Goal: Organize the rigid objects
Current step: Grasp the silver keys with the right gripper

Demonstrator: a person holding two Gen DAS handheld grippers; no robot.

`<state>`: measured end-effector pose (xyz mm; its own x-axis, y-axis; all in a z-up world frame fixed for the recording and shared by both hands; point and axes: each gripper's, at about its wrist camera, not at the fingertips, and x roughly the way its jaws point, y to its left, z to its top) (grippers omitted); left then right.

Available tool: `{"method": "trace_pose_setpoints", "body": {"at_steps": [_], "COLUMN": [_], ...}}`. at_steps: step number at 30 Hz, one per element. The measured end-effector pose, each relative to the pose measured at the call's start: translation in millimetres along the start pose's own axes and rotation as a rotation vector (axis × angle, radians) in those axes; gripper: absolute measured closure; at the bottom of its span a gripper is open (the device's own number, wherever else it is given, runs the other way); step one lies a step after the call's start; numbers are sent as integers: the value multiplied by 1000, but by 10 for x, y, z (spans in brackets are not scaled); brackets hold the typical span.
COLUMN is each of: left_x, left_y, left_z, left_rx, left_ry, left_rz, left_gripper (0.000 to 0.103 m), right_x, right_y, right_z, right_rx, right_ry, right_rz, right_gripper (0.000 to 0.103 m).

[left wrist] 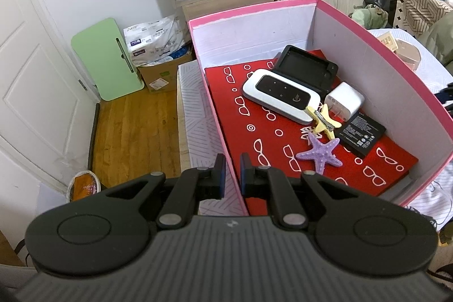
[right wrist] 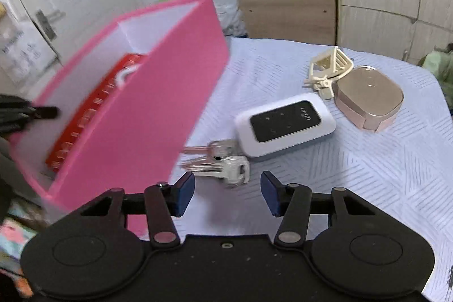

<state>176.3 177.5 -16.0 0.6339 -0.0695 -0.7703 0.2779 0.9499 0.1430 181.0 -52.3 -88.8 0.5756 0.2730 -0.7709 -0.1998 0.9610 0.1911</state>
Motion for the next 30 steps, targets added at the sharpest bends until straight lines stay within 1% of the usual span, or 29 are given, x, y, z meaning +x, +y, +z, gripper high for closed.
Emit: {"method": "trace_pose_setpoints", "body": {"at_steps": [2, 4, 5, 6, 7, 8, 9, 13, 16, 18, 21, 24, 28, 30], "left_x": [1, 2, 2, 2, 3, 4, 6, 12, 6, 2, -1, -6, -20, -21], "left_y": [-3, -9, -10, -11, -11, -13, -13, -13, -8, -6, -1, 2, 7, 12], "left_z": [2, 4, 6, 8, 11, 12, 13, 14, 4, -3, 2, 5, -6, -9], "left_rx": [0, 2, 3, 3, 4, 4, 4, -1, -2, -3, -5, -5, -11, -15], "left_ry": [2, 4, 6, 8, 9, 8, 8, 6, 3, 2, 2, 0, -5, -8], "left_rz": [3, 5, 8, 8, 9, 11, 11, 9, 7, 7, 6, 7, 5, 3], "left_gripper": [94, 94, 94, 94, 94, 94, 94, 94, 94, 94, 94, 94, 94, 94], "right_x": [128, 175, 171, 152, 116, 42, -22, -308, -480, -576, -736, -931, -1217, -1321], "right_y": [18, 82, 118, 161, 178, 176, 179, 136, 152, 187, 268, 432, 692, 835], "right_z": [4, -7, -15, -17, -9, -5, -4, 11, 39, 61, 148, 262, 470, 580], "right_rx": [-23, -77, -118, -153, -151, -127, -120, -82, -92, -100, -137, -190, -273, -317], "right_ry": [-4, -28, -23, -11, 2, 1, -5, -44, -80, -101, -140, -193, -283, -322], "right_rz": [-23, -27, -27, -11, 19, 46, 50, 68, 44, 46, 43, 38, 68, 103], "right_gripper": [45, 45, 61, 72, 77, 91, 95, 97, 97, 97, 97, 97, 97, 97]}}
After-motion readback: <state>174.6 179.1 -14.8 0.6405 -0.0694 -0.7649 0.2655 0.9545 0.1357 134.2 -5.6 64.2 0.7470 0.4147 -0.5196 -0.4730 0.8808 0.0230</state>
